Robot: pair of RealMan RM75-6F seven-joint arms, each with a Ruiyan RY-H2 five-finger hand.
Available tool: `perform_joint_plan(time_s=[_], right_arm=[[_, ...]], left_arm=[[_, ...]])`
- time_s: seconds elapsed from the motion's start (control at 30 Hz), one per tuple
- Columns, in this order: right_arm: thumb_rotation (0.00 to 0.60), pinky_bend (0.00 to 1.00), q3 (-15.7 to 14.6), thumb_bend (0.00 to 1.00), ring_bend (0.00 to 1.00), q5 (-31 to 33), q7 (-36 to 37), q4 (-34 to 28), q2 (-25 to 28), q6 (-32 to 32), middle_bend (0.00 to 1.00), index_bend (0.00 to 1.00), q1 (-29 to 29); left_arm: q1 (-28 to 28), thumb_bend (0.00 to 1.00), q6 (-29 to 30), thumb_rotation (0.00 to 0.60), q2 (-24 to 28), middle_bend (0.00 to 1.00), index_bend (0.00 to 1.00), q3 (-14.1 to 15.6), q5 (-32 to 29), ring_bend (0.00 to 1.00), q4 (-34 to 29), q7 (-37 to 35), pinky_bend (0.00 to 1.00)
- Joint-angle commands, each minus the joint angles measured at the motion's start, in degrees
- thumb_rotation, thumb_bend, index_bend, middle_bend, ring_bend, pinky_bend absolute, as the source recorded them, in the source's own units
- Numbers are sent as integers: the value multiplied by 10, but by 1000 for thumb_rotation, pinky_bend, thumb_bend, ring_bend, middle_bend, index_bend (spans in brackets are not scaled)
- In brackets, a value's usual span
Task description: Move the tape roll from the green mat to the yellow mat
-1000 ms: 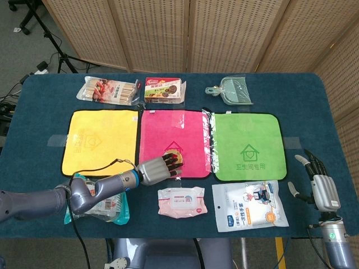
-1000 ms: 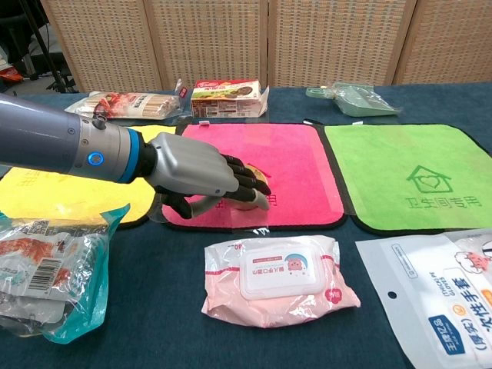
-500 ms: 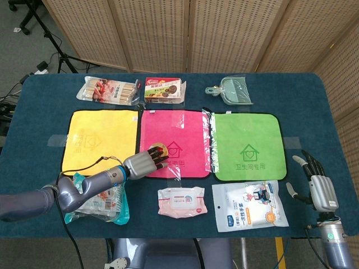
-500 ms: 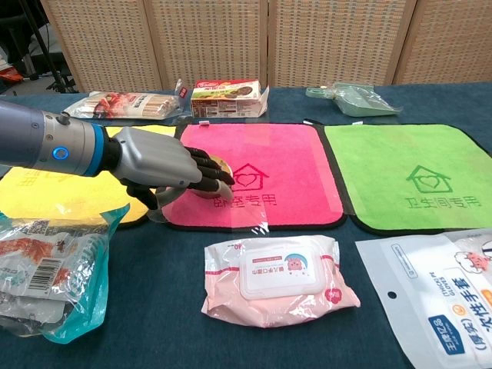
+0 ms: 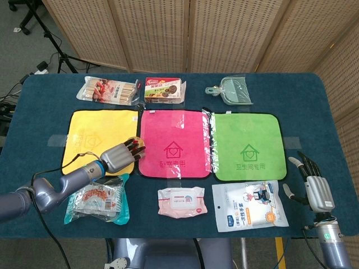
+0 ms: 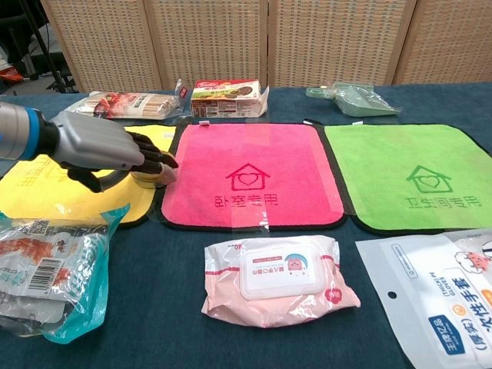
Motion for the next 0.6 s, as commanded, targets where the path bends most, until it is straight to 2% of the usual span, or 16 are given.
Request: perform_joint_plan(time_s=[0.03, 0.3, 0.6], right_arm=[[600, 75, 0, 388, 0, 0, -1, -1, 0, 1, 36, 150, 0], [600, 74, 1, 386, 0, -2, -5, -4, 0, 4, 36, 149, -1], [600, 75, 0, 387, 0, -4, -9, -4, -1, 2, 36, 149, -1]], left_arm=[[13, 1000, 6, 600, 15, 0, 81, 10, -1, 0, -2, -3, 0], [44, 1000, 11, 600, 41, 0, 82, 32, -2, 0, 10, -12, 0], [81, 1000, 37, 600, 104, 0, 81, 51, -1, 0, 3, -16, 0]])
